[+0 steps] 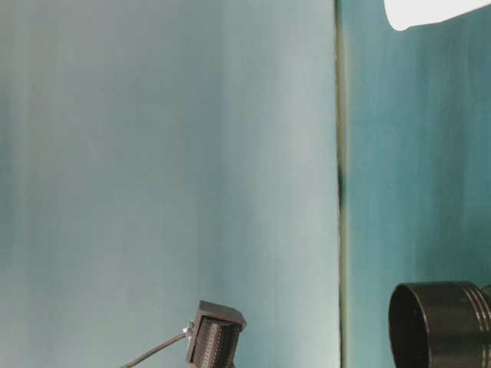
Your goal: Put the paper cup into the moved red handle cup holder.
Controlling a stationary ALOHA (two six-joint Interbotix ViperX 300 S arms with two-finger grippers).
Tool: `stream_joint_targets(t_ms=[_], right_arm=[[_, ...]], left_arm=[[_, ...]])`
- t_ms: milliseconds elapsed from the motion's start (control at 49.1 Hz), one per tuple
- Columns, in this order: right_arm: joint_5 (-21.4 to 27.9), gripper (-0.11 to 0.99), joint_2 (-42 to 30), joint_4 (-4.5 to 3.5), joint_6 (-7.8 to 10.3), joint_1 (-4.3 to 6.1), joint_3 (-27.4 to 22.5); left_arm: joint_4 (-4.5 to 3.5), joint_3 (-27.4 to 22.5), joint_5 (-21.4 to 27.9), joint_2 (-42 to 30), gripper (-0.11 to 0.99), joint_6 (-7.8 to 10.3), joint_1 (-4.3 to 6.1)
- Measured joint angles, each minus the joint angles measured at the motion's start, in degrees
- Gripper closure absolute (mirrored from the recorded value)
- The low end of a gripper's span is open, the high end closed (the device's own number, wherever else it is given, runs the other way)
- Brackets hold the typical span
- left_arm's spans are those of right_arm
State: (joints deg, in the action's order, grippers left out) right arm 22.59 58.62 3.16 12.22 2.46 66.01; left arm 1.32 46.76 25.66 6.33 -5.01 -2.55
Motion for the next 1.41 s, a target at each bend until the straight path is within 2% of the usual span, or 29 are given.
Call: stream_joint_targets(t_ms=[224, 387, 530, 693, 713, 815, 835, 876, 937, 958, 1019, 1039, 1161, 1406], right_arm=[[0.0, 0.98, 0.1, 0.0, 0.0, 0.09, 0.0], [0.0, 0.98, 0.1, 0.0, 0.0, 0.0, 0.1], [0.0, 0.98, 0.1, 0.0, 0.0, 0.0, 0.1], [0.0, 0.98, 0.1, 0.0, 0.0, 0.09, 0.0], [0.0, 0.98, 0.1, 0.0, 0.0, 0.09, 0.1], [-0.1, 0.98, 0.1, -0.09, 0.0, 0.0, 0.1], [-0.2, 0.98, 0.1, -0.09, 0.0, 0.09, 0.1], [-0.4, 0.98, 0.1, 0.0, 0.0, 0.0, 0.1], [-0.8, 0.98, 0.1, 0.0, 0.0, 0.0, 0.1], [-0.9, 0.98, 0.1, 0.0, 0.0, 0.0, 0.1], [-1.0, 0.98, 0.1, 0.0, 0.0, 0.0, 0.1], [-1.1, 0.98, 0.1, 0.0, 0.0, 0.09, 0.1], [-1.1, 0.98, 0.1, 0.0, 0.0, 0.09, 0.1], [-1.2, 0.98, 0.2, 0.0, 0.0, 0.0, 0.1]], left_arm=[[0.18, 0.2, -0.9, 0.0, 0.61, 0.0, 0.0], [0.0, -1.0, 0.0, 0.4, 0.61, 0.0, 0.09], [0.0, -4.6, 3.9, 2.3, 0.61, 0.18, 0.26], [0.18, -11.3, 10.0, 2.8, 0.61, 2.29, 0.62], [0.0, -12.2, 10.6, 2.7, 0.61, 2.55, 0.79], [0.18, -17.0, 13.1, 1.1, 0.61, 3.87, 1.41], [0.0, -17.8, 13.4, 0.6, 0.61, 4.13, 1.49], [0.18, -19.3, 14.3, -0.4, 0.61, 4.13, 1.67], [0.0, -22.1, 15.7, -2.2, 0.61, 4.57, 1.93], [0.18, -22.9, 16.2, -2.7, 0.61, 4.57, 2.02], [0.0, -25.3, 17.2, -4.2, 0.61, 4.31, 2.11], [0.18, -25.8, 17.5, -4.7, 0.61, 4.48, 2.2], [0.0, -28.0, 18.2, -6.6, 0.61, 4.48, 2.37], [0.0, -28.4, 18.0, -8.9, 0.61, 4.39, 2.46]])
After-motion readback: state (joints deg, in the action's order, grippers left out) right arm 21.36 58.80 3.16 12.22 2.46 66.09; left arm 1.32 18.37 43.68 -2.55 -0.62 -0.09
